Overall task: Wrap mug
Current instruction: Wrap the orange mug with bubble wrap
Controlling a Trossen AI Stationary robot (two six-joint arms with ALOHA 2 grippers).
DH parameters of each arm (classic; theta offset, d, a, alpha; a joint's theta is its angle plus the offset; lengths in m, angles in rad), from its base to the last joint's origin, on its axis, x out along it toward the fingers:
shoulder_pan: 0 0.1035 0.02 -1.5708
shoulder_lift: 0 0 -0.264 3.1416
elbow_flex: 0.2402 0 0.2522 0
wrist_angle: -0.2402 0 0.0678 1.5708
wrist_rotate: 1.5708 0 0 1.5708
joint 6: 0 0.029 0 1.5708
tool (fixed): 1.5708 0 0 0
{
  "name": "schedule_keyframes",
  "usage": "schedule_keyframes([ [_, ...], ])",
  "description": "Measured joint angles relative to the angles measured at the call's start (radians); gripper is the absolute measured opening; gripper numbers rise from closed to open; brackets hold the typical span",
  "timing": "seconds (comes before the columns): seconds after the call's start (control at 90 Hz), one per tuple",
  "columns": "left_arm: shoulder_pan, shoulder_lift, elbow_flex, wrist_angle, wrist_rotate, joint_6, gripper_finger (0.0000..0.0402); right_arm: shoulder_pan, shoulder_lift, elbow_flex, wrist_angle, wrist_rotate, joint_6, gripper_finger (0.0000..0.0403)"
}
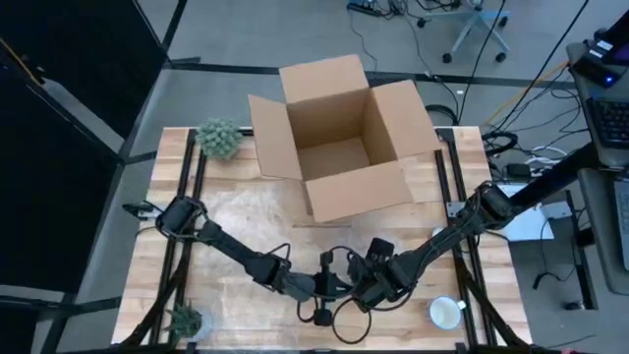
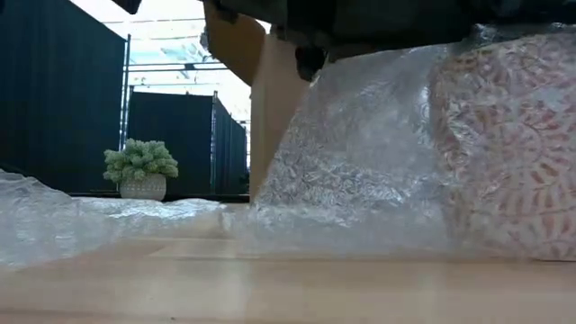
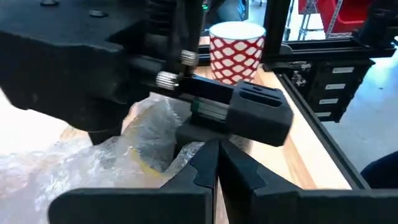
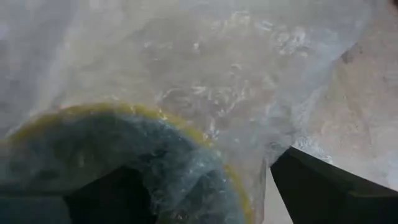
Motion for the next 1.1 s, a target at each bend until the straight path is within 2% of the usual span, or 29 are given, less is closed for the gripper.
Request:
schedule_keyframes([
  [0.156, 0.003, 0.0, 0.0, -0.007, -0.013, 0.0, 0.0, 0.0, -0.034, 0.004, 0.008, -0.056, 0.019, 0.0254],
  [0.656, 0.005, 0.001, 0.0, -0.014, -0.018, 0.0, 0.0, 0.003, -0.232, 0.008, -0.044, -0.038, 0.02, 0.0254],
  [0.811, 0.005, 0.001, 0.0, -0.016, -0.017, -0.001, 0.0, 0.003, -0.253, 0.008, -0.097, -0.036, 0.023, 0.0254],
  [0.956, 0.005, 0.001, 0.0, -0.016, -0.011, -0.001, 0.0, 0.008, -0.263, 0.008, -0.123, 0.025, 0.035, 0.0254],
  [1.1, 0.005, 0.001, 0.0, -0.015, -0.01, -0.001, 0.0, 0.008, -0.263, 0.008, -0.122, 0.032, 0.035, 0.0254],
])
